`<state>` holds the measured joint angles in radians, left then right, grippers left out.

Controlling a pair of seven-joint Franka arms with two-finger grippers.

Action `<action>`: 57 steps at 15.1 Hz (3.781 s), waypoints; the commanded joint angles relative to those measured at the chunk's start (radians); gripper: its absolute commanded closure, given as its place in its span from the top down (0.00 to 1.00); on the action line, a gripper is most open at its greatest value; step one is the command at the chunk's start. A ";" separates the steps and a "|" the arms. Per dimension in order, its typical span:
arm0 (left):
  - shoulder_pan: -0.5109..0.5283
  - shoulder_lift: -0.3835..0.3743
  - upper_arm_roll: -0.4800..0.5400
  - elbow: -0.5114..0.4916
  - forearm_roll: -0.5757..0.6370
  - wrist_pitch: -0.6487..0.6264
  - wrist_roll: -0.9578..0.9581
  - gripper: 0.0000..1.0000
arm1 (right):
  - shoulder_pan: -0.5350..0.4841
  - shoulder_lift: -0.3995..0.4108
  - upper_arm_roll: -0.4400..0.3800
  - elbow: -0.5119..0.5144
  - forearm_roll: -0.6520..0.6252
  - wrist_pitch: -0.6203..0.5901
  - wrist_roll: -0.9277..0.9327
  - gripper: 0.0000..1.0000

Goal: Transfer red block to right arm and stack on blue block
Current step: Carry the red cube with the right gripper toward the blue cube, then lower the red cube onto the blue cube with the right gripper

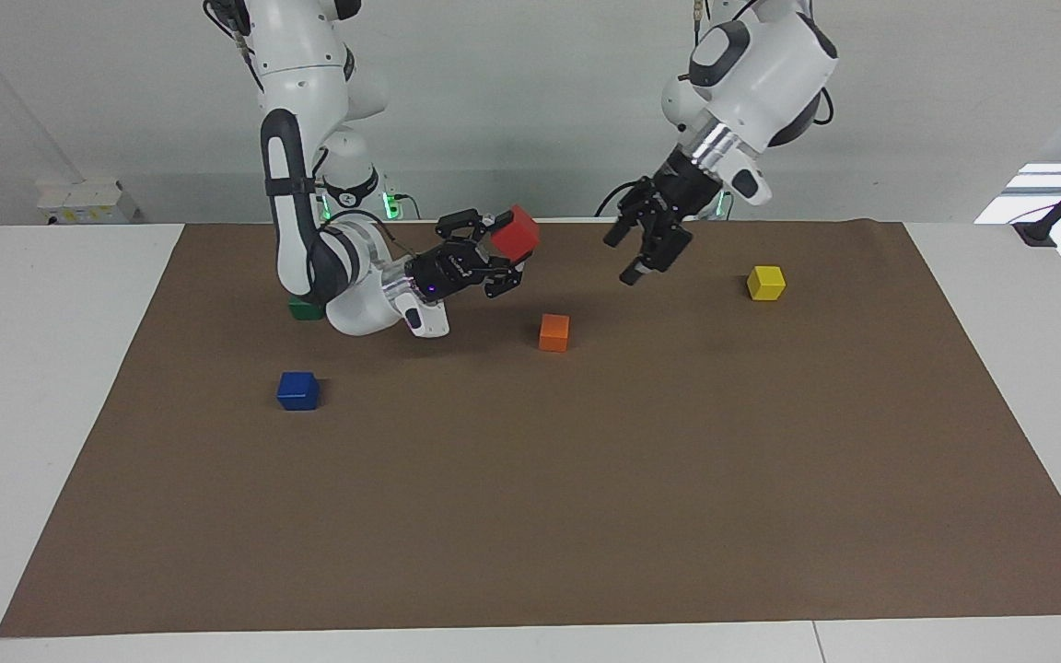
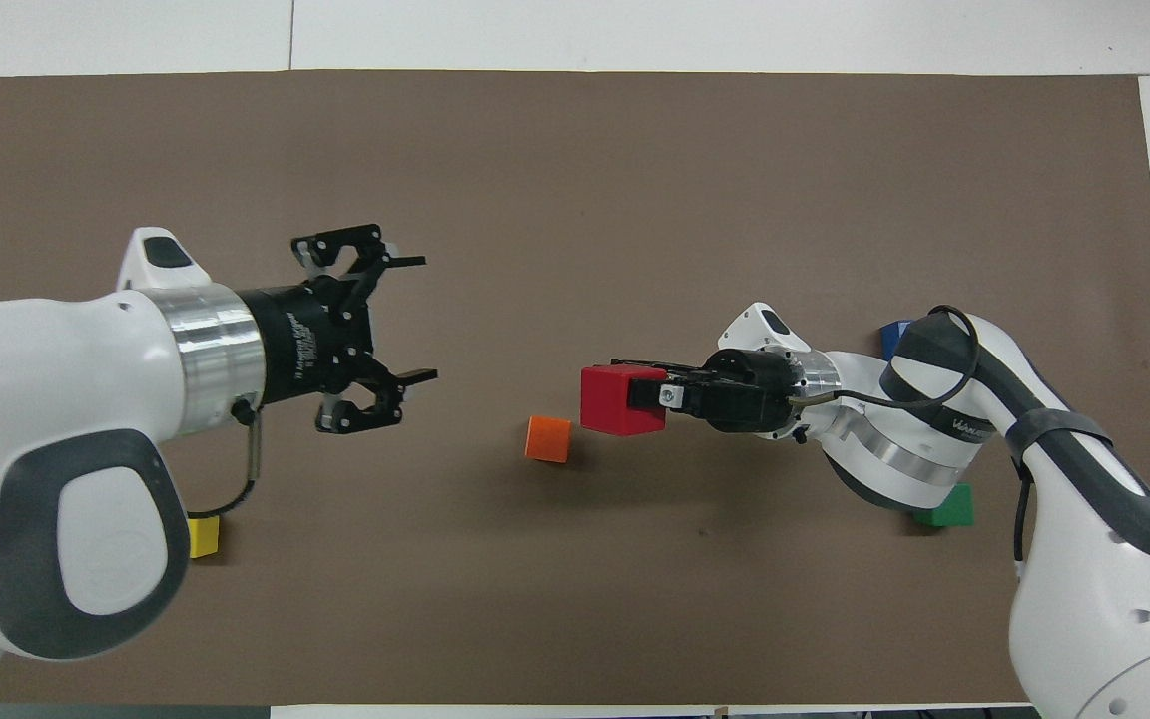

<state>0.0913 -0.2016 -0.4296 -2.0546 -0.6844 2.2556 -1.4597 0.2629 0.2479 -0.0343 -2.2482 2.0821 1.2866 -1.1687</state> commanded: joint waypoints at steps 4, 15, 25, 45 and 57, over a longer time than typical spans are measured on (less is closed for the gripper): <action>0.195 0.039 -0.009 0.017 0.285 -0.080 0.515 1.00 | -0.096 -0.321 0.002 0.033 -0.310 0.325 0.431 0.00; 0.226 0.156 0.018 0.306 0.874 -0.573 1.088 1.00 | -0.165 -0.429 0.010 0.346 -1.605 0.375 1.017 0.00; -0.052 0.223 0.353 0.502 0.854 -0.783 1.335 1.00 | -0.133 -0.245 0.011 0.263 -2.134 0.686 1.277 0.00; -0.209 0.229 0.486 0.542 0.694 -0.823 1.437 1.00 | -0.192 -0.088 0.010 0.139 -2.352 1.002 1.428 0.00; -0.200 0.215 0.491 0.508 0.660 -0.789 1.426 1.00 | -0.209 -0.087 0.010 0.136 -2.349 1.007 1.465 1.00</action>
<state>-0.1128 0.0186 0.0528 -1.5381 -0.0009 1.4631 -0.0401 0.0688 0.1692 -0.0354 -2.0968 -0.2384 2.2722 0.2519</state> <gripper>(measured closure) 0.000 0.348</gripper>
